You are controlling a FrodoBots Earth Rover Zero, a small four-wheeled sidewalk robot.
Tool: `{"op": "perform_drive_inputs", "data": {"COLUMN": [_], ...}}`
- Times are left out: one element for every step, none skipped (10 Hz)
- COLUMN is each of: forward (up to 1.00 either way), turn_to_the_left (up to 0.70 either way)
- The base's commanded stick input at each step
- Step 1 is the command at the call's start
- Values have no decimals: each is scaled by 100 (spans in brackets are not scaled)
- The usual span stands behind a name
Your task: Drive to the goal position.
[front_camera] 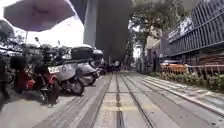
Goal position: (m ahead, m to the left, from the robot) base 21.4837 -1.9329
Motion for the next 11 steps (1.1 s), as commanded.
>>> {"op": "perform_drive_inputs", "data": {"forward": [45, 45, 45, 45, 45, 45, 45, 45, 45, 45, 45], "turn_to_the_left": [-27, -27, -27, -27, -27, 0, 0, 0, 0, 0, 0]}}
